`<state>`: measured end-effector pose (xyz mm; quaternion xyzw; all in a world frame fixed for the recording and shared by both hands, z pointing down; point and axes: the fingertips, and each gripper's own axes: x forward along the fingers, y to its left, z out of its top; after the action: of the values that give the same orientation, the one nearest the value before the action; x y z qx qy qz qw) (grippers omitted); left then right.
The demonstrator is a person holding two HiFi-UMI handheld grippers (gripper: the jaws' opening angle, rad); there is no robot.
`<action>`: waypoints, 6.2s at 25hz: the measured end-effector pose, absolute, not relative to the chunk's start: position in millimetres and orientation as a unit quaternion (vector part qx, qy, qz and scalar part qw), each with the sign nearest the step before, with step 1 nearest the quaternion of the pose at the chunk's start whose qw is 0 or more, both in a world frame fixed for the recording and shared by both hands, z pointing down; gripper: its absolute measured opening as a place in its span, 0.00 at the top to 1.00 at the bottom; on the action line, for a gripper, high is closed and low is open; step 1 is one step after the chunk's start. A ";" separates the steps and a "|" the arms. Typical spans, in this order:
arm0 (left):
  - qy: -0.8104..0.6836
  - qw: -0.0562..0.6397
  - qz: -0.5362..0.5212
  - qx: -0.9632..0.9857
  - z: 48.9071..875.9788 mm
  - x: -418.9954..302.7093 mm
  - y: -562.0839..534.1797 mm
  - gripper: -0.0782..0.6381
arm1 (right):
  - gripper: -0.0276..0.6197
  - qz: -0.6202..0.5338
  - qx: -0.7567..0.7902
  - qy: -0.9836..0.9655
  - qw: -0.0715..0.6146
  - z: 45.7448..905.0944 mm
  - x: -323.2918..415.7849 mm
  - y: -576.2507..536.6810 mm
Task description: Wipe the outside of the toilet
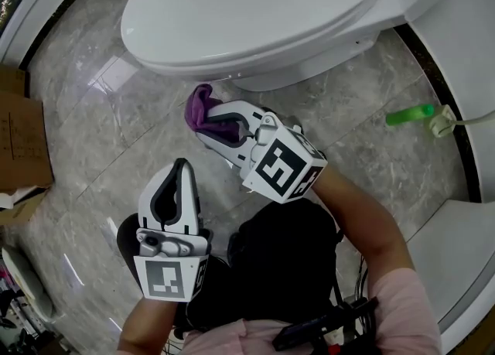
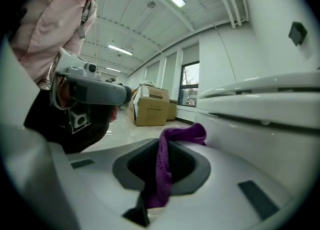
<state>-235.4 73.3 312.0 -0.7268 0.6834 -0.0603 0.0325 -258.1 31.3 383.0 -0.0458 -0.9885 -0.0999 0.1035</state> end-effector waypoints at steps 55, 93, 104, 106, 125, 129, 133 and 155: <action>0.601 -0.008 -0.138 -0.787 367.5 -127.8 -24.5 0.88 | 0.87 0.040 0.520 -0.839 0.154 514.7 91.3 -374.3; 0.617 0.003 -0.131 -0.776 355.5 -136.1 -6.4 0.88 | 0.87 0.046 0.411 -0.897 0.157 534.7 -0.9 -329.5; 0.617 0.005 -0.125 -0.777 355.0 -140.3 -3.0 0.88 | 0.87 0.050 0.394 -0.905 0.150 535.3 -23.9 -307.2; 0.617 0.006 -0.124 -0.777 354.5 -141.1 -1.6 0.88 | 0.87 0.050 0.390 -0.907 0.150 535.4 -28.8 -302.0; 0.618 0.010 -0.115 -0.778 347.0 -153.2 8.8 0.88 | 0.87 0.059 0.355 -0.921 0.150 538.0 -72.8 -261.0; 0.620 0.010 -0.113 -0.776 346.5 -157.6 12.3 0.88 | 0.87 0.059 0.348 -0.924 0.150 537.8 -82.3 -253.3; 0.622 0.008 -0.105 -0.776 343.3 -160.4 14.0 0.88 | 0.87 0.062 0.343 -0.925 0.151 538.3 -91.4 -245.6; 0.634 0.024 -0.100 -0.766 332.1 -178.7 37.8 0.88 | 0.87 0.048 0.295 -0.940 0.164 541.8 -143.8 -198.6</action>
<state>-178.7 37.8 332.1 -0.7665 0.6341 -0.0995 0.0237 -143.8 -198.6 541.8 0.2949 -0.9401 0.0484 0.1642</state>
